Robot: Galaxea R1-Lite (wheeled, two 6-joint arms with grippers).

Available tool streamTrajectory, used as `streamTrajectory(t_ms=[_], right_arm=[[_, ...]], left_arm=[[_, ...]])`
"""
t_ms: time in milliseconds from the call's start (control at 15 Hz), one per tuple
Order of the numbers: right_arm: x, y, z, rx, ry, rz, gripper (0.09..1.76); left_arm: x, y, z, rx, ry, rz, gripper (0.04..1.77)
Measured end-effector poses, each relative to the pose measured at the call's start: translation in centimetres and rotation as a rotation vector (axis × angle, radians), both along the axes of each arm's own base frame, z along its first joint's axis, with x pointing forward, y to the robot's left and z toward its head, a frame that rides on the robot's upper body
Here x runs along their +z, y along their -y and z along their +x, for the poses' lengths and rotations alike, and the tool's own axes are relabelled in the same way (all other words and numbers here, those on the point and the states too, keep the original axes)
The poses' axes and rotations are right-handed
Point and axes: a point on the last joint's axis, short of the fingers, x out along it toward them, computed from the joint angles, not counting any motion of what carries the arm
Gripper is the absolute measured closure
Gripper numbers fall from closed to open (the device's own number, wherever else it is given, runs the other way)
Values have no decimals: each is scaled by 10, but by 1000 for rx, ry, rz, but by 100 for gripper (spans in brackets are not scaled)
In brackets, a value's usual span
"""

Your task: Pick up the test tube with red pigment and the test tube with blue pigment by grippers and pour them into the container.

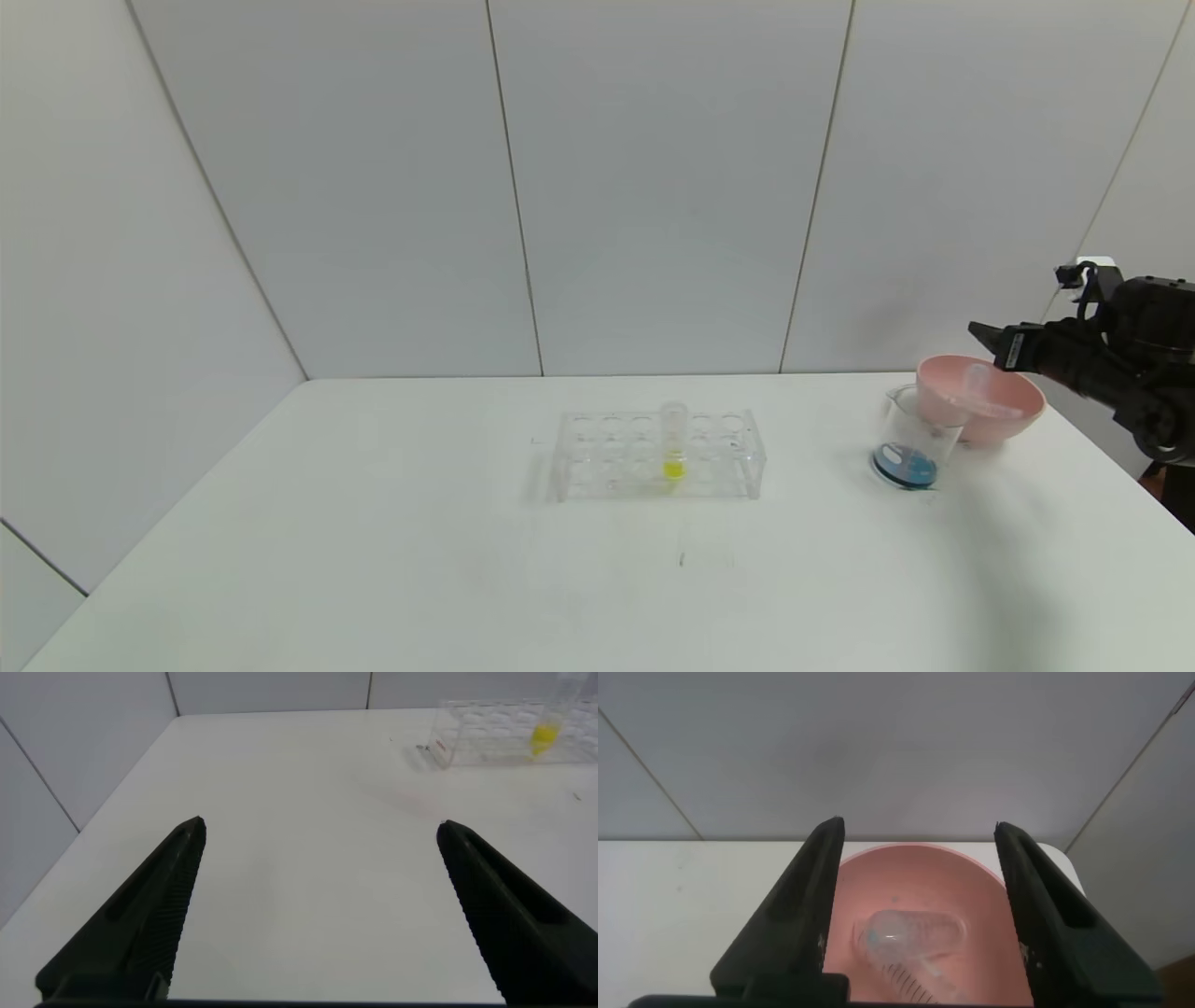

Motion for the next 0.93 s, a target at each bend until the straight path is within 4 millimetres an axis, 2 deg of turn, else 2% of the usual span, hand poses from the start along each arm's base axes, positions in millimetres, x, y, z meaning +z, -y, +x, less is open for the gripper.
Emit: streamTrajectory(t_ms=[200, 400, 733, 933], right_arm=[[-1, -11, -5, 23, 25, -6, 51], [2, -48, -15, 87, 21, -4, 39], [24, -123, -35, 122, 47, 20, 27], [38, -147, -60, 186, 60, 22, 23]], left_arm=[[0, 0, 0, 0, 0, 0, 5], [0, 0, 0, 0, 0, 0, 5], [0, 0, 0, 0, 0, 0, 5], [0, 0, 0, 0, 0, 0, 5]])
